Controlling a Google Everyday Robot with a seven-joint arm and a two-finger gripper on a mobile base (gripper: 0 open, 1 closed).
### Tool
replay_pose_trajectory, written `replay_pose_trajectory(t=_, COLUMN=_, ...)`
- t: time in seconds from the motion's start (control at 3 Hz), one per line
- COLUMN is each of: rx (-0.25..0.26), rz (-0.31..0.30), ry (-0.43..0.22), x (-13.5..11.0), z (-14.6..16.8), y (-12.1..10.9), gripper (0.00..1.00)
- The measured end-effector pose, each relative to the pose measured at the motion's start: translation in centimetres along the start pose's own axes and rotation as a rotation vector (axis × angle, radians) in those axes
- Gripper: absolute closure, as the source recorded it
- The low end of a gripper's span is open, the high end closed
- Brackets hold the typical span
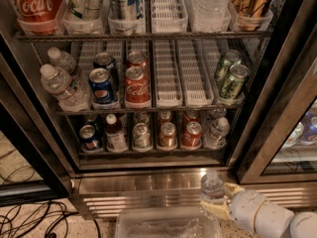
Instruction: Pick water bottle from bottom shelf of fridge
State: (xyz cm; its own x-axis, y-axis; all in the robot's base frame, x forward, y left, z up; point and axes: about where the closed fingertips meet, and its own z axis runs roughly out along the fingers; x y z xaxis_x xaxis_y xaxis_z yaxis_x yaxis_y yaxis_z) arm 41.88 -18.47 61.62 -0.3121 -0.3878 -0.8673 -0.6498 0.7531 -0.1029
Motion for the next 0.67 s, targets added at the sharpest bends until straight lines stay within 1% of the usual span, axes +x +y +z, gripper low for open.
replay_pose_trajectory(t=0.33, rx=-0.219, rz=-0.084, ry=-0.017, x=-1.2, z=0.7, y=6.2, gripper=1.00)
replay_pose_trajectory(t=0.67, rx=-0.299, rz=-0.084, ry=-0.014, x=-1.0, z=0.2, y=8.2, gripper=1.00)
